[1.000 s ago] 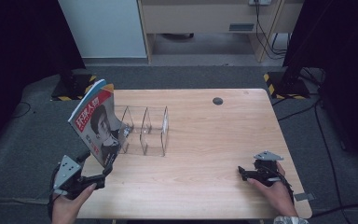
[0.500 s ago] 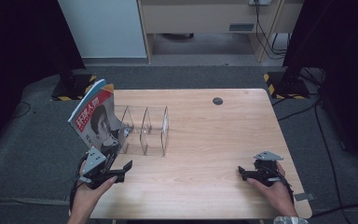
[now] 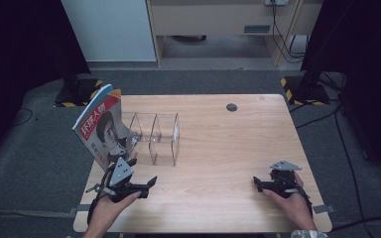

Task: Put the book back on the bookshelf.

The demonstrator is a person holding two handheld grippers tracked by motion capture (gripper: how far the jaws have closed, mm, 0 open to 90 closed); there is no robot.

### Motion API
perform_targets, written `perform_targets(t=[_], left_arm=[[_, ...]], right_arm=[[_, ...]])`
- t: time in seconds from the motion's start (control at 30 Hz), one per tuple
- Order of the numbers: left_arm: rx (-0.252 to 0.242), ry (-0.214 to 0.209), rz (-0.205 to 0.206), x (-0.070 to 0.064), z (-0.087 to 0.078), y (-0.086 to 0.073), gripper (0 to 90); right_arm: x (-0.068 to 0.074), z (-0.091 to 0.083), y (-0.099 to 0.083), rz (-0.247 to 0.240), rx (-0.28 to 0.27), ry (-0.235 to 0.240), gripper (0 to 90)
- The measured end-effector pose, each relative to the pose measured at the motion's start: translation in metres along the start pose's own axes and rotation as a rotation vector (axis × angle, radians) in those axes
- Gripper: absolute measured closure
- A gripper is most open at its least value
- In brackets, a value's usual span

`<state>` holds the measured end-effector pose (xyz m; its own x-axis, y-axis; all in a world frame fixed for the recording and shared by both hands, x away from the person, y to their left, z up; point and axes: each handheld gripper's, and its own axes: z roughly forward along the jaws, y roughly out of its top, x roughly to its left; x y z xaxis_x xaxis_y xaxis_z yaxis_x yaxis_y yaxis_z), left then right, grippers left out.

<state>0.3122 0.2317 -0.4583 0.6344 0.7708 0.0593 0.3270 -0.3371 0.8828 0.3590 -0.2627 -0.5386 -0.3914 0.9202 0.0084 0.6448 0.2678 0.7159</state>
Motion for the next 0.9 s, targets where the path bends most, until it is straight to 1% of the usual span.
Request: perform_targets(t=[0.1, 0.13, 0.23, 0.33, 0.43, 0.57, 0.67, 0.77, 0.8, 0.9], left_arm=[[0.018, -0.02, 0.014, -0.008, 0.009, 0.002, 4.8], [0.025, -0.033, 0.018, -0.011, 0.013, 0.003, 4.9], [0.043, -0.053, 0.04, -0.018, 0.02, 0.005, 4.9], [0.051, -0.077, 0.047, -0.025, 0.027, 0.007, 5.0], [0.048, -0.1, 0.038, -0.034, 0.032, 0.01, 5.3], [0.053, -0.127, 0.062, -0.048, 0.04, 0.014, 5.4], [0.065, -0.149, 0.07, -0.055, 0.045, 0.014, 5.4], [0.081, -0.175, 0.092, -0.061, 0.051, 0.015, 5.4], [0.083, -0.18, 0.099, -0.064, 0.054, 0.015, 5.4], [0.09, -0.189, 0.1, -0.069, 0.06, 0.016, 5.5]], right_arm=[[0.0, 0.0, 0.0, -0.003, -0.001, 0.0, 6.8], [0.0, 0.0, 0.0, -0.001, 0.0, 0.0, 6.8], [0.0, 0.0, 0.0, -0.001, 0.0, 0.0, 6.8], [0.0, 0.0, 0.0, -0.001, 0.0, 0.0, 6.8], [0.0, 0.0, 0.0, -0.001, 0.0, 0.001, 6.8], [0.0, 0.0, 0.0, -0.002, 0.0, 0.001, 6.8], [0.0, 0.0, 0.0, -0.002, 0.0, 0.001, 6.8], [0.0, 0.0, 0.0, -0.001, 0.0, 0.001, 6.7], [0.0, 0.0, 0.0, -0.001, 0.0, 0.001, 6.7], [0.0, 0.0, 0.0, -0.002, 0.0, 0.001, 6.7]])
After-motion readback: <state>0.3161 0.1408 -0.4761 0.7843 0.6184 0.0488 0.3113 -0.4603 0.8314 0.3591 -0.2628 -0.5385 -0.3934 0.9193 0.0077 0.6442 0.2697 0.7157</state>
